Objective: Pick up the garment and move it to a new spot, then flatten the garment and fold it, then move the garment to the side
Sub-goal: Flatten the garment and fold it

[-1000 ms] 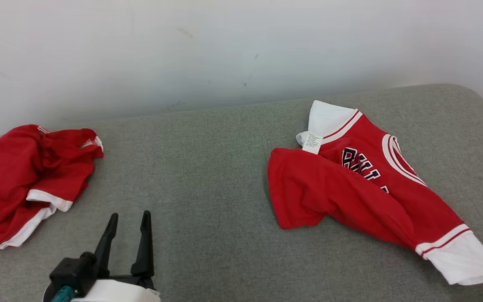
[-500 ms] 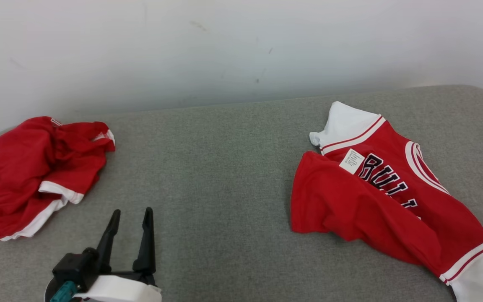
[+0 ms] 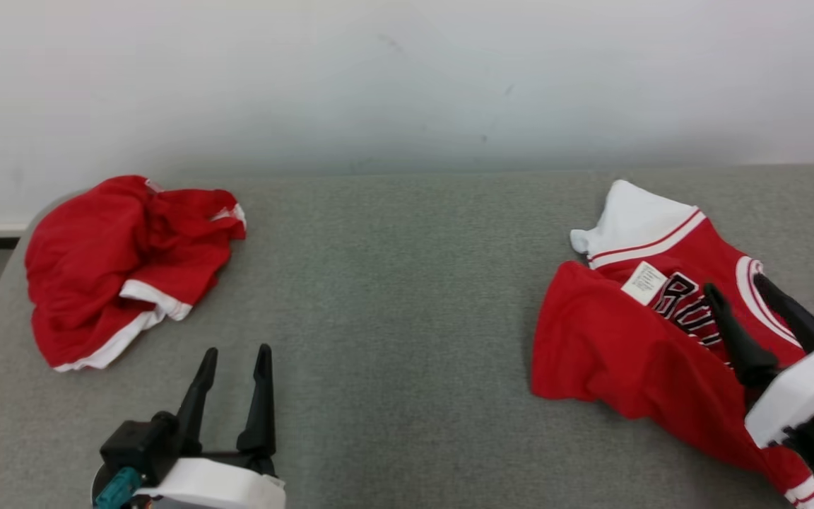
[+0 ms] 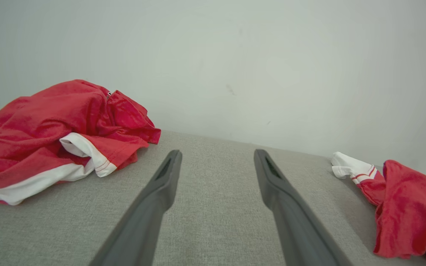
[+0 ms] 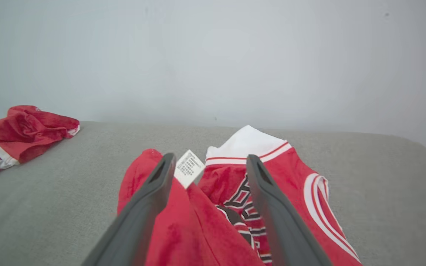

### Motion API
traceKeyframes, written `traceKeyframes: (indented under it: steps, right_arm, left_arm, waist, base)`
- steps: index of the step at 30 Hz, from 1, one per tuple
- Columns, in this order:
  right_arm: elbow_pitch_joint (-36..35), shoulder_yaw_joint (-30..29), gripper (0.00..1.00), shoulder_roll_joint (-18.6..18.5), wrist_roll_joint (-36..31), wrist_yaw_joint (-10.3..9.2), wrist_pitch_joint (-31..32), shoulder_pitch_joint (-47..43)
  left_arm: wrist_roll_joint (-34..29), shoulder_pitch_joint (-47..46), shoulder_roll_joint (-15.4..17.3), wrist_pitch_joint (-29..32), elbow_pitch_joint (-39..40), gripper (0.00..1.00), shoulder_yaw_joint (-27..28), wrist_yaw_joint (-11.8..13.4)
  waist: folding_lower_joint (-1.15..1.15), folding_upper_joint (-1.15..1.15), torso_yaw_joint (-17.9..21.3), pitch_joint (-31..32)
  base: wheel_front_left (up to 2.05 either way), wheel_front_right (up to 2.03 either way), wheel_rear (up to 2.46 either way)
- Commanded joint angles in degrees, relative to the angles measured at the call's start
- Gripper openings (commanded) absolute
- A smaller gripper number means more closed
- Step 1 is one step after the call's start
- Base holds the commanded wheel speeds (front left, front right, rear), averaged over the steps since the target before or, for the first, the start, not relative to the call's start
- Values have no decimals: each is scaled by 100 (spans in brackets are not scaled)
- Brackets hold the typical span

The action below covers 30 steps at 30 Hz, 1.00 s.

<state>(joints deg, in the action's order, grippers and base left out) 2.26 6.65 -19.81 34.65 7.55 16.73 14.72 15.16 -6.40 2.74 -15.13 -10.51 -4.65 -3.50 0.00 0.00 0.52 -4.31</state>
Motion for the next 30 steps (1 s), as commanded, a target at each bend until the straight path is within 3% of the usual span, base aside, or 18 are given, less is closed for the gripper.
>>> traceKeyframes:
  steps: [1, 11, 16, 21, 22, 23, 25, 30]
  right_arm:
    - [94, 102, 100, -15, 36, -12, -50, 173]
    - [1440, 1385, 100, -181, 597, -12, 312, 1653]
    - [2274, 1878, 100, -285, 896, -12, 976, 2161]
    - [2634, 2197, 100, -326, 1354, -12, 1643, 2354]
    - [2619, 2246, 65, -334, 1420, -12, 1717, 2359]
    - [2586, 2307, 13, -357, 1477, -12, 1758, 2350]
    - [2535, 2392, 0, -417, 1564, -12, 1772, 2295]
    - [2381, 2530, 0, -524, 1770, -12, 1605, 2130]
  left_arm:
    - [28, -71, 26, -3, 10, 100, -8, 1]
    - [214, -293, 26, -3, 3, 100, -201, 77]
    - [260, -315, 25, -3, -3, 100, -272, 134]
    - [268, -249, 25, -3, 0, 100, -250, 153]
    - [262, -235, 25, -3, -4, 100, -244, 153]
    - [259, -224, 25, -3, -4, 100, -238, 155]
    - [256, -206, 25, -3, -2, 100, -223, 161]
    - [205, -166, 25, -3, -8, 100, -189, 162]
  waist:
    - [0, 0, -120, -79]
    - [0, 0, -629, -389]
    - [0, 0, -822, -426]
    - [0, 0, -897, -378]
    - [0, 0, -901, -364]
    - [0, 0, -903, -351]
    - [0, 0, -898, -321]
    - [0, 0, -842, -228]
  base:
    - [0, 0, 0]
    - [0, 0, 0]
    - [0, 0, 0]
    - [0, 0, 0]
    - [0, 0, 0]
    - [0, 0, 0]
    - [0, 0, 0]
    - [0, 0, 0]
